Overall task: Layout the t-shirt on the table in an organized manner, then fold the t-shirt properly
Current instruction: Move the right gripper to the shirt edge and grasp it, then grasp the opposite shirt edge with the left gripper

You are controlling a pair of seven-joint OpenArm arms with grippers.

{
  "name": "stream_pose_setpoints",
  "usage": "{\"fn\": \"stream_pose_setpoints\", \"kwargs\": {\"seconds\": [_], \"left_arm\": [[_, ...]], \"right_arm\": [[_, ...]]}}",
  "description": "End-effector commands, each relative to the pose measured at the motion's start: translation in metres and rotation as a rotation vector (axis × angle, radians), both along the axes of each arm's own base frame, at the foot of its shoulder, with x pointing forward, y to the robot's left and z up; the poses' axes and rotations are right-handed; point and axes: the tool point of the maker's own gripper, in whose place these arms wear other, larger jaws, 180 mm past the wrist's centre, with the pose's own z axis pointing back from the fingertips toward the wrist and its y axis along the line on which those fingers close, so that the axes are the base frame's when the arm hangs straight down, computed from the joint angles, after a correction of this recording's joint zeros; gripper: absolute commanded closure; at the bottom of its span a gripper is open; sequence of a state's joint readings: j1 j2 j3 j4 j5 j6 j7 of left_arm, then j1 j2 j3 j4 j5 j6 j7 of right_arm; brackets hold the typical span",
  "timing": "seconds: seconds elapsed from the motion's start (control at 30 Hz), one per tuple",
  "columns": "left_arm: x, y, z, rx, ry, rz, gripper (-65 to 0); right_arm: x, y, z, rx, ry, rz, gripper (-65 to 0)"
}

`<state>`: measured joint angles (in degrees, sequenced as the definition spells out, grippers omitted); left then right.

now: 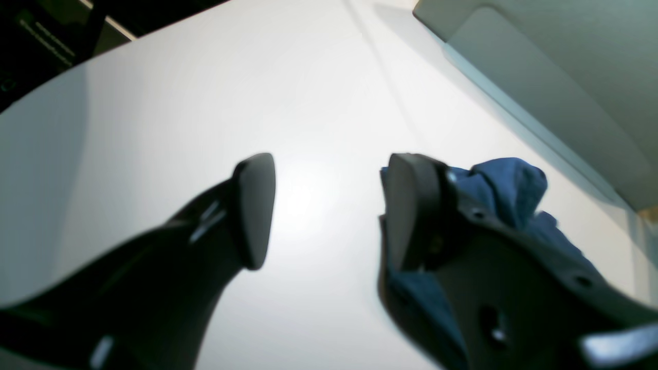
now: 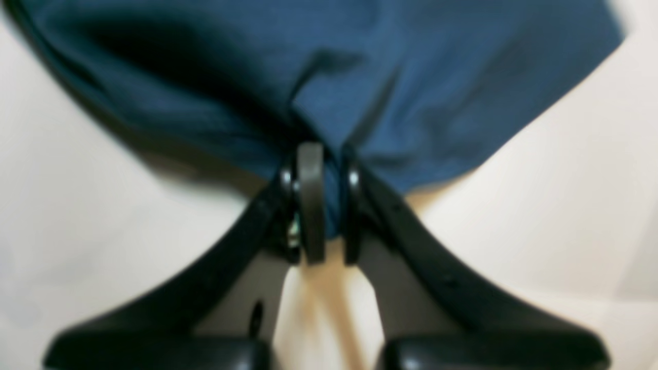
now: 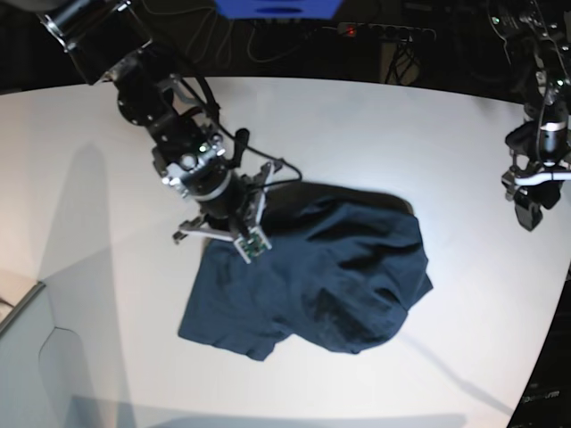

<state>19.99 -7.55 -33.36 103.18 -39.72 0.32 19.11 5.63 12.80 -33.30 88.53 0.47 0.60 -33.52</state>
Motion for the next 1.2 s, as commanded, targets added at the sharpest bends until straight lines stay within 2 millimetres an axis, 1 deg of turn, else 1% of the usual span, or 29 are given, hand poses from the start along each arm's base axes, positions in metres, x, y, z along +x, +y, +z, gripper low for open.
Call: {"fn": "stream_pose_setpoints", "kwargs": {"seconds": [0.0, 0.1, 0.2, 0.27, 0.3, 0.4, 0.5, 0.53, 0.6, 0.7, 0.77, 0.8, 0.9, 1.0, 1.07, 1.17], "left_arm": [[0.004, 0.003, 0.015, 0.028, -0.046, -0.005, -33.4], [0.003, 0.003, 0.013, 0.026, -0.039, -0.003, -33.4], [-0.006, 0.003, 0.007, 0.029, -0.012, -0.006, -33.4], [-0.007, 0.003, 0.006, 0.028, -0.009, -0.005, -33.4], [-0.008, 0.002, 0.005, 0.026, -0.006, -0.005, -33.4], [-0.008, 0.002, 0.003, 0.024, -0.003, -0.003, -33.4], [-0.009, 0.0, -0.001, 0.017, 0.006, -0.006, -33.4], [-0.004, -0.003, 0.001, 0.013, -0.005, -0.016, -33.4], [0.008, -0.019, -0.002, 0.0, -0.01, -0.058, -33.4], [0.029, -0.048, -0.018, -0.049, 0.005, -0.128, -33.4], [0.042, -0.069, -0.034, -0.086, 0.03, -0.176, -33.4], [0.05, -0.08, -0.042, -0.103, 0.043, -0.2, -33.4], [0.071, -0.113, -0.069, -0.148, 0.097, -0.274, -33.4], [0.086, -0.148, -0.094, -0.173, 0.16, -0.357, -33.4], [0.096, -0.165, -0.106, -0.178, 0.192, -0.398, -33.4], [0.107, -0.187, -0.117, -0.188, 0.226, -0.446, -33.4]], "right_arm": [[0.019, -0.019, 0.027, 0.009, -0.087, -0.048, 0.0], [0.04, -0.063, 0.056, 0.034, -0.162, -0.181, 0.0], [0.057, -0.109, 0.077, 0.042, -0.22, -0.306, 0.0], [0.071, -0.126, 0.094, 0.05, -0.267, -0.344, 0.0], [0.074, -0.131, 0.099, 0.049, -0.278, -0.341, 0.0], [0.08, -0.133, 0.11, 0.048, -0.295, -0.312, 0.0], [0.082, -0.135, 0.112, 0.062, -0.296, -0.332, 0.0], [0.081, -0.137, 0.111, 0.071, -0.294, -0.344, 0.0], [0.081, -0.138, 0.11, 0.082, -0.289, -0.355, 0.0], [0.074, -0.136, 0.102, 0.08, -0.267, -0.353, 0.0], [0.07, -0.135, 0.097, 0.078, -0.257, -0.352, 0.0], [0.069, -0.135, 0.098, 0.079, -0.26, -0.35, 0.0], [0.061, -0.135, 0.09, 0.075, -0.24, -0.35, 0.0], [0.053, -0.133, 0.086, 0.073, -0.232, -0.346, 0.0], [0.047, -0.132, 0.085, 0.074, -0.228, -0.342, 0.0], [0.039, -0.13, 0.082, 0.073, -0.22, -0.339, 0.0]]}}
